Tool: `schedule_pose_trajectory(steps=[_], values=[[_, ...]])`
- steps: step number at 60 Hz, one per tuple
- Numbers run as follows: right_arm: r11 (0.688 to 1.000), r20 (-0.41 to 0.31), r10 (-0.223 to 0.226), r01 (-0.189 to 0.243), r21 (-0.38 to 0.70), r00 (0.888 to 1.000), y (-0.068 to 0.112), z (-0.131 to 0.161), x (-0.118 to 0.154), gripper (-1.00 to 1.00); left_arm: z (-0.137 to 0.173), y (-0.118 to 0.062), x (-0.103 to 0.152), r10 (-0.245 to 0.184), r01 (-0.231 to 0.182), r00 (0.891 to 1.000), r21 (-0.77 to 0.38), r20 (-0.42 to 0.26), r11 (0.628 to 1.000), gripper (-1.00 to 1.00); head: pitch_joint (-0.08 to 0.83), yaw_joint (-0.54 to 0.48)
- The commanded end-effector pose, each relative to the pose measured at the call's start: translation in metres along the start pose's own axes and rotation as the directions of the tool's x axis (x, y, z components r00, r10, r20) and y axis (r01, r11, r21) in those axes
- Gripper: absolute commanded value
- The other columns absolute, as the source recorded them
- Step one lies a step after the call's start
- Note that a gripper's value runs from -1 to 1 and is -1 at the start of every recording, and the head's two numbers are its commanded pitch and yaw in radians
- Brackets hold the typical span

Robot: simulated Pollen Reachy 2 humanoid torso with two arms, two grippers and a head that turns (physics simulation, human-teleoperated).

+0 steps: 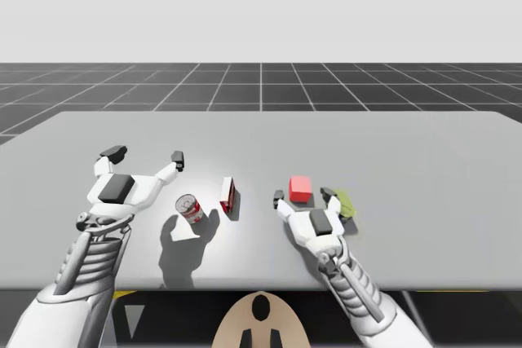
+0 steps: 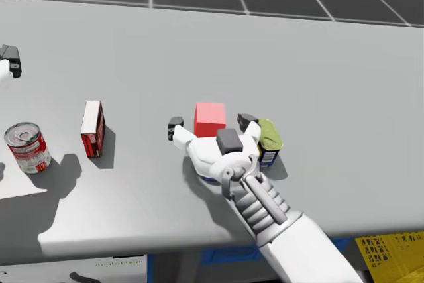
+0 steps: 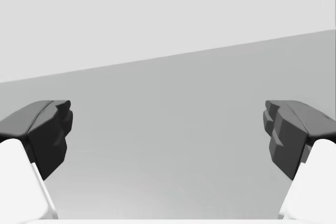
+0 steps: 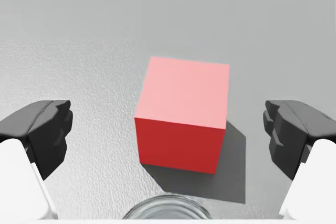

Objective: Find the red cube and pick it up.

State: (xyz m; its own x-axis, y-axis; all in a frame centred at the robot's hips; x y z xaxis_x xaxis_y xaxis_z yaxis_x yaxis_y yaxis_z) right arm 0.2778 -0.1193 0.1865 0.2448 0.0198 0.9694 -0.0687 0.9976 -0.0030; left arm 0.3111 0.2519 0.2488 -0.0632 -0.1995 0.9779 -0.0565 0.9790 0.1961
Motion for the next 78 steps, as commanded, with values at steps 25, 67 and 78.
schedule_pose_trajectory(steps=[25, 67, 78], values=[[0.976, -0.239, -0.205, 0.218, 0.027, 0.949, 0.057, -0.042, 0.005, -0.98, 0.000, 0.000, 0.000, 0.010, -0.011, 1.000, -0.008, -0.006, 1.000, -1.00, 0.650, -0.18], [0.973, -0.262, -0.215, 0.230, 0.026, 0.941, 0.051, -0.034, 0.000, 0.98, 0.000, -0.003, -0.002, 0.007, -0.007, 1.000, -0.017, -0.018, 1.000, -1.00, 0.403, -0.19], [0.976, -0.205, -0.189, 0.206, 0.064, 0.960, 0.048, -0.026, 0.012, 0.99, 0.000, -0.003, -0.002, 0.011, -0.011, 1.000, -0.016, -0.019, 1.000, -1.00, 0.355, -0.19]])
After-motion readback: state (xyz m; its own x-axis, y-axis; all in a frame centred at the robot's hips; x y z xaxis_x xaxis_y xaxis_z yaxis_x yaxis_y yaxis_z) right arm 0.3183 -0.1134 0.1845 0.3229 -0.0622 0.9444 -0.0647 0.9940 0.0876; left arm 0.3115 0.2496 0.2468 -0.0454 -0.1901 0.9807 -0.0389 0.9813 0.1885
